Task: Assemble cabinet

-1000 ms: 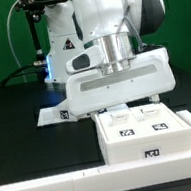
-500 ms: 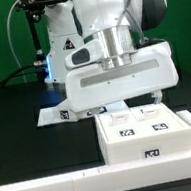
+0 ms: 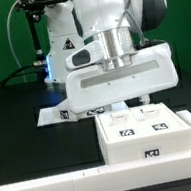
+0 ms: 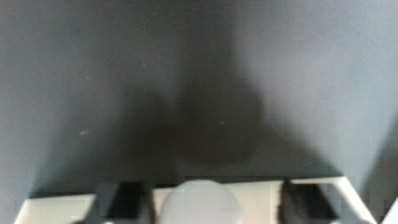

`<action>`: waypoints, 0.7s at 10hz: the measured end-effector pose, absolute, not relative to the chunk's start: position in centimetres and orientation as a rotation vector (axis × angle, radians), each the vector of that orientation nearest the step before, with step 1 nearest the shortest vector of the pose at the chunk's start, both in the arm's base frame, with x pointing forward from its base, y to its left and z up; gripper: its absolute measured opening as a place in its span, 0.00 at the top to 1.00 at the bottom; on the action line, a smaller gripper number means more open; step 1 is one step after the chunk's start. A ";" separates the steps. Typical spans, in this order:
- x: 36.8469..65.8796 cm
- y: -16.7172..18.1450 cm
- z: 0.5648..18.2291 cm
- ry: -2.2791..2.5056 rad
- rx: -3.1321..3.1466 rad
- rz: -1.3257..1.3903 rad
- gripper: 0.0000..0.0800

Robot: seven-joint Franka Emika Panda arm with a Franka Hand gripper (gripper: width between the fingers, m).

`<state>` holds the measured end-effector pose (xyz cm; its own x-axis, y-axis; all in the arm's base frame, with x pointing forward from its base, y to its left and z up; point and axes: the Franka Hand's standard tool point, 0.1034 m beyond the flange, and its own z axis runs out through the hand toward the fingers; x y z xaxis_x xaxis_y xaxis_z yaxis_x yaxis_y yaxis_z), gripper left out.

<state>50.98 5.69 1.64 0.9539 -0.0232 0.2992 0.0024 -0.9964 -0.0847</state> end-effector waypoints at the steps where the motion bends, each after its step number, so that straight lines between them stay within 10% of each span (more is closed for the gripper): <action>1: 51.0 5.7 1.6 0.016 -3.022 -0.464 0.72; 7: 51.0 5.7 1.6 0.016 -3.022 -0.464 0.73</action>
Offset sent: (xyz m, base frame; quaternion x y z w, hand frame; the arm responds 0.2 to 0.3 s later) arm 0.0000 0.0000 0.0000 0.0000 0.0000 0.0000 1.0000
